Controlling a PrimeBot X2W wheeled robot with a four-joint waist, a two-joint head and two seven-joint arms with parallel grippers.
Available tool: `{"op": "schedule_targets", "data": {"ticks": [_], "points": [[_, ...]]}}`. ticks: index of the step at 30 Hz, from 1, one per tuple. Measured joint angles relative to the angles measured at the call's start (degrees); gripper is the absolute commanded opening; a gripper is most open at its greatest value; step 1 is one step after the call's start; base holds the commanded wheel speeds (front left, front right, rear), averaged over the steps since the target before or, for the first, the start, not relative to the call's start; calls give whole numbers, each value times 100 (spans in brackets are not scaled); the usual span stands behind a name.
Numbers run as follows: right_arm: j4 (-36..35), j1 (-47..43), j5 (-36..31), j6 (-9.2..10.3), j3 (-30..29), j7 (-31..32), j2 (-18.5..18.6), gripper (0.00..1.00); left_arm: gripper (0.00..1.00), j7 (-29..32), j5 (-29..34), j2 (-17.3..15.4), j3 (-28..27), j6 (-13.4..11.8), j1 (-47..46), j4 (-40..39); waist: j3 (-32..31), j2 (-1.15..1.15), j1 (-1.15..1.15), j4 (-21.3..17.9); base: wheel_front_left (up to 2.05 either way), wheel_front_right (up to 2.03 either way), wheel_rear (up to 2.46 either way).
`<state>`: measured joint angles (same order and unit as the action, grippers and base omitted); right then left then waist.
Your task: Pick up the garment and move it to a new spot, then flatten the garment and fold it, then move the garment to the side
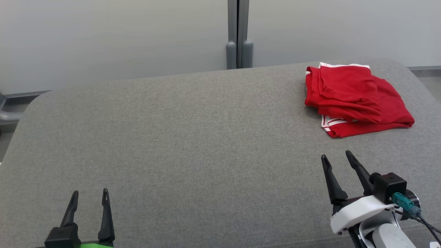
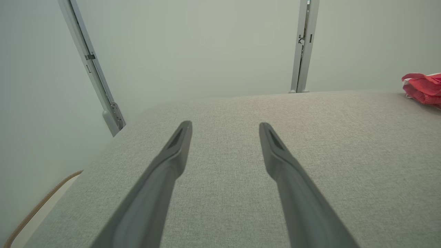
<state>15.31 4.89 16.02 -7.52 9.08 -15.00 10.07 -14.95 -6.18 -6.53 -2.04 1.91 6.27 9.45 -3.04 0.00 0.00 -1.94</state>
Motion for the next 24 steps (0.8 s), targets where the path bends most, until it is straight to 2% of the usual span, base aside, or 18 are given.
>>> {"op": "schedule_targets", "data": {"ticks": [2,3,9,24], "points": [[-14,0,0,0,-9,-1,0,100,100,0,-9,0,0,-12,0,-18,0,0,0,0,0,0,0],[-21,0,0,0,-13,-1,0,0,0,0,-29,2,-4,-13,1,-45,0,0,0,0,0,0,0],[216,-215,74,-1,25,31,-85,0,0,83,-98,93,21,-12,27,249,4,0,0,1,0,0,0],[101,-232,1638,0,-246,391,-213,0,0,579,-1859,159,-100,89,-103,310,51,0,0,26,0,0,0]]}}
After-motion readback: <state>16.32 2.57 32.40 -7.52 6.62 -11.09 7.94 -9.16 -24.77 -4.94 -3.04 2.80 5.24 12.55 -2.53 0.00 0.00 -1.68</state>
